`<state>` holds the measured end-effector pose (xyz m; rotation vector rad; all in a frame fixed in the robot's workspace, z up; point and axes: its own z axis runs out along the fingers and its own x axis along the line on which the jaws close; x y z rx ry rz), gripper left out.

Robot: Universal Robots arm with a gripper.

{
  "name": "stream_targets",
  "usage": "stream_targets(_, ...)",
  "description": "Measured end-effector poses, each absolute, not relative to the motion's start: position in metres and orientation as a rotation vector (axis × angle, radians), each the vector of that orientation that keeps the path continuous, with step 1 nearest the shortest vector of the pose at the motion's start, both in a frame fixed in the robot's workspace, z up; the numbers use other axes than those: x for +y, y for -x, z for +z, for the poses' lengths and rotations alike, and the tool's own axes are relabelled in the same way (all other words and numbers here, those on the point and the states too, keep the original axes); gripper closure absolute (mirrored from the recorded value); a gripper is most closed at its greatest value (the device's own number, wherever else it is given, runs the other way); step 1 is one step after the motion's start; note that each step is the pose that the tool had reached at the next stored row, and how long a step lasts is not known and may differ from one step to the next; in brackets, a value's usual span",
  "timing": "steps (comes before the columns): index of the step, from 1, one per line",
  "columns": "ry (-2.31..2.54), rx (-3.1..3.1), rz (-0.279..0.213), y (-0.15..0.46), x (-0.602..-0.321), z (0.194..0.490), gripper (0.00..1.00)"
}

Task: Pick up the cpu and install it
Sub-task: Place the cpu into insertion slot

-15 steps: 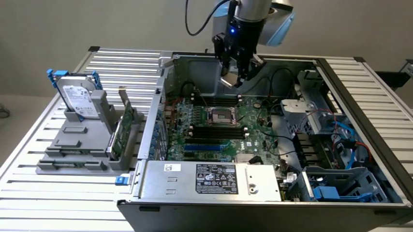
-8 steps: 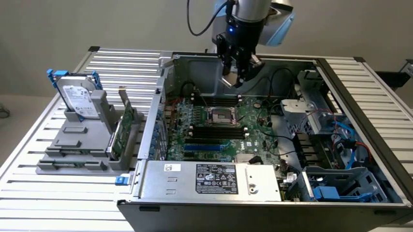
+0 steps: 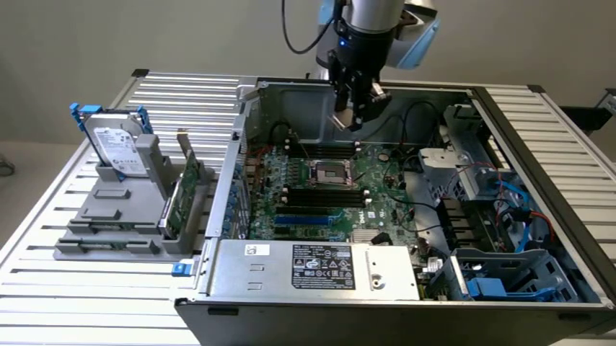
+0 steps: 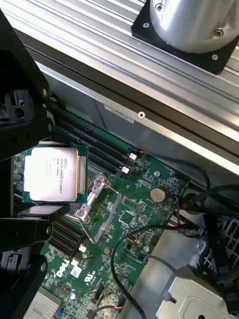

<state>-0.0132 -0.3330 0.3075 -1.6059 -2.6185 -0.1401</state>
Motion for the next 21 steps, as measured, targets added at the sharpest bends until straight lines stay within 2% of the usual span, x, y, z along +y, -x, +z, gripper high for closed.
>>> stream_targets(21,2.085,-2.28,-0.158,0.0132,-0.3331,0.3068,0.45)
